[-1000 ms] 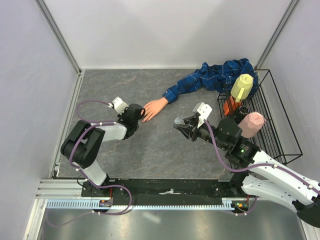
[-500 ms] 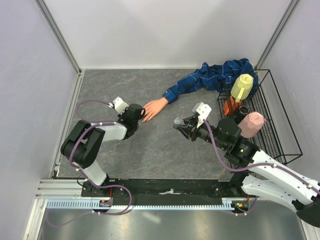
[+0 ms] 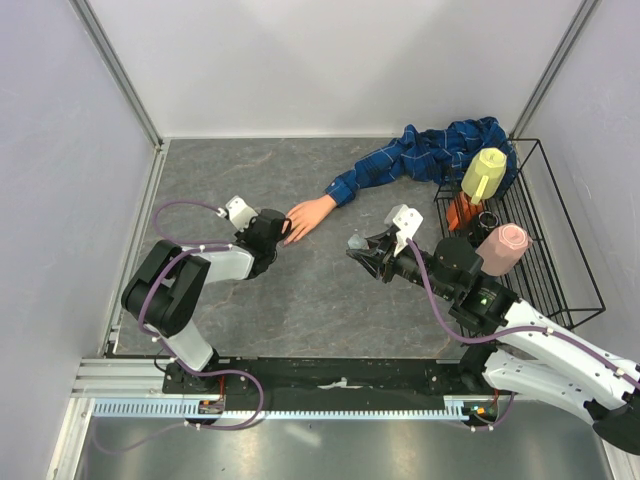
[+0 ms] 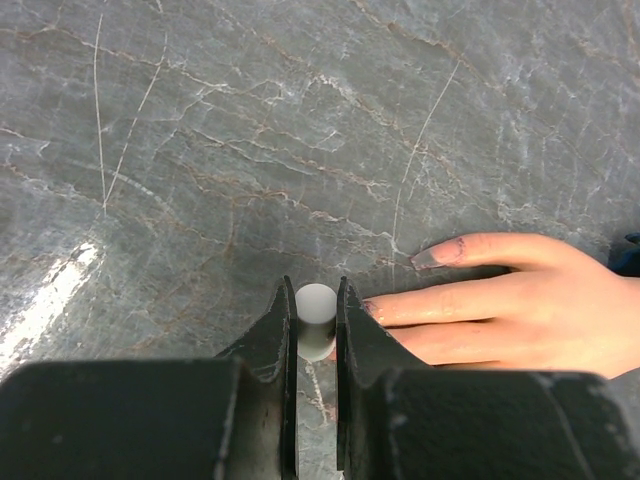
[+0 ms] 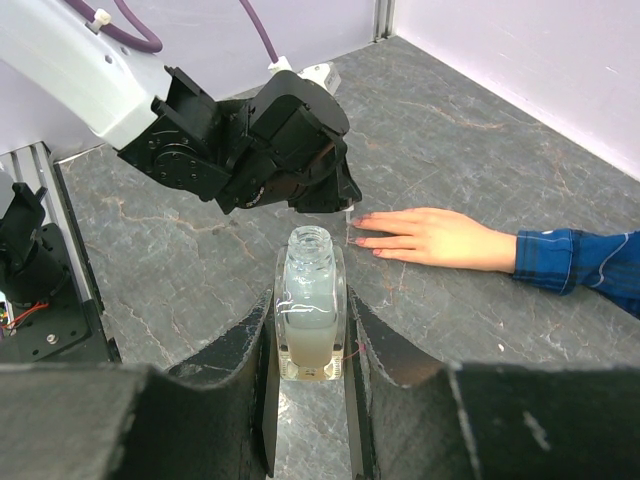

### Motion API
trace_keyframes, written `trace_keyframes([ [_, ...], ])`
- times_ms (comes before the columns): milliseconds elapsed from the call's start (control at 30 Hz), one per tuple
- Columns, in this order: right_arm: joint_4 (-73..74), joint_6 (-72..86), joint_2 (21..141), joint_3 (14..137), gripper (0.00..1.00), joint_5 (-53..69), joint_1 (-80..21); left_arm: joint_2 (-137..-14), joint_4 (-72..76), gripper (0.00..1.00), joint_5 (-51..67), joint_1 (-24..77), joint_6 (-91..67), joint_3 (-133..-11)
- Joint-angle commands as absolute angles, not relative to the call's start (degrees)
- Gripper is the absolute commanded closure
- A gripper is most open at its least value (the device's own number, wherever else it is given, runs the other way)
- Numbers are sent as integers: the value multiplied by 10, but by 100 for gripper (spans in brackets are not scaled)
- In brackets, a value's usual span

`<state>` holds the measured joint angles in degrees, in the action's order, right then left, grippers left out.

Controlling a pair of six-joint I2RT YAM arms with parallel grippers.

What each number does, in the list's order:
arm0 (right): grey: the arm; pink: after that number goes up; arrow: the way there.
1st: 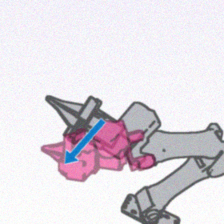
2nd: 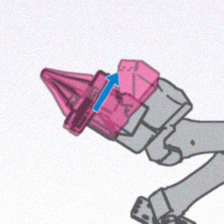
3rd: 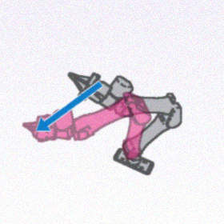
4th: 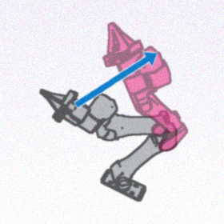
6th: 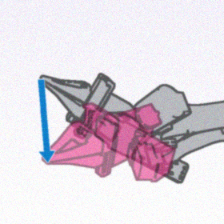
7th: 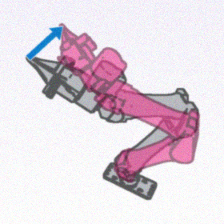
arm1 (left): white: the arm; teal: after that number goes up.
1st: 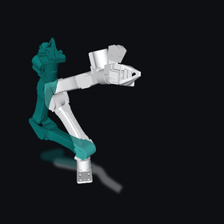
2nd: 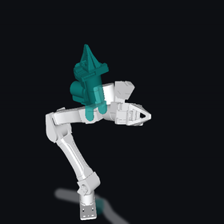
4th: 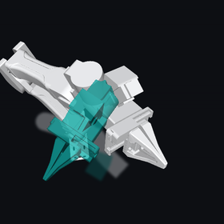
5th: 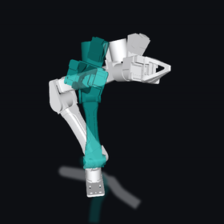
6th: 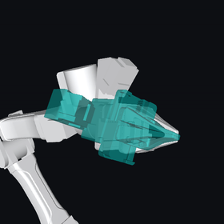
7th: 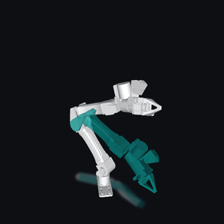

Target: Paint the nails

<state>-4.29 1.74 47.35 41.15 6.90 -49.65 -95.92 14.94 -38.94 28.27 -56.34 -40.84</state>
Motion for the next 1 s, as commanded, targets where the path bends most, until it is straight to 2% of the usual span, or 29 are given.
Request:
trace_keyframes([
  [0,-76,24,466,412,100,78,-495,-946,132,98,-420,285,-591,-414],
  [967,-75,24,463,411,100,80,-495,-959,167,98,-433,283,-558,-428],
])
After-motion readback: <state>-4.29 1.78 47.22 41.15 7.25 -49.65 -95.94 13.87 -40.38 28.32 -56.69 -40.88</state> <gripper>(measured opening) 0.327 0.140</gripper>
